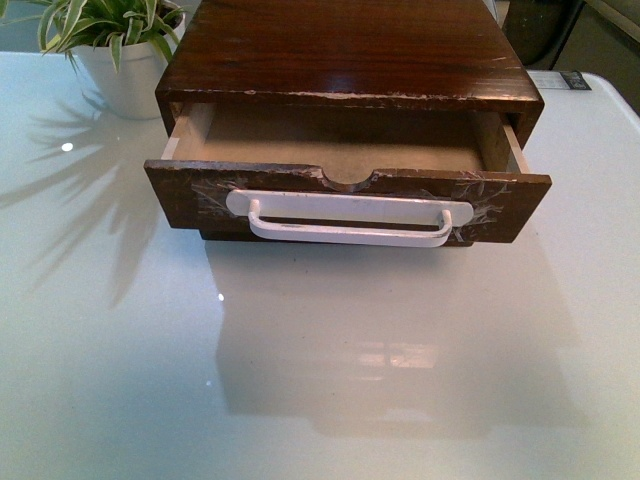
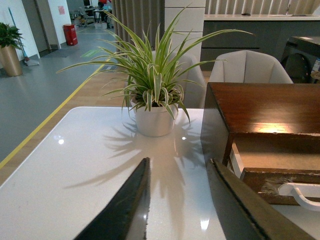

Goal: Open drawer

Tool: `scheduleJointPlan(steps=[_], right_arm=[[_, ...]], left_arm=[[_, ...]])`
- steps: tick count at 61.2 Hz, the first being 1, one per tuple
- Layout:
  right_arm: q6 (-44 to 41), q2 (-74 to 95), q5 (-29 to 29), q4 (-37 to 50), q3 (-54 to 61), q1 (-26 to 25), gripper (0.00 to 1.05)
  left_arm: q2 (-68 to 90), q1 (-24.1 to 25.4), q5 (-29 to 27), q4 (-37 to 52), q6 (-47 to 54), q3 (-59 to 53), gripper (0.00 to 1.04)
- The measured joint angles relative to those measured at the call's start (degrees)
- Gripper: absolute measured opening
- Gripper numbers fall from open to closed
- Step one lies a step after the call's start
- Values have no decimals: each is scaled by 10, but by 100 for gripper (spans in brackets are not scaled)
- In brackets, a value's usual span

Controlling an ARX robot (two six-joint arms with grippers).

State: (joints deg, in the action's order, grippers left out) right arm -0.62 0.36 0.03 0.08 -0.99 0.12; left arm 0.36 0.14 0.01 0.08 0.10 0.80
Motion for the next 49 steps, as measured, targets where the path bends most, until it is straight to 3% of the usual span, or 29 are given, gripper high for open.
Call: scheduleJointPlan(steps=[17,49], right_arm=[[0,0,0,0,0,0,96],[0,0,0,0,0,0,96]], left_arm=[[0,0,0,0,0,0,98],[0,0,0,0,0,0,96]])
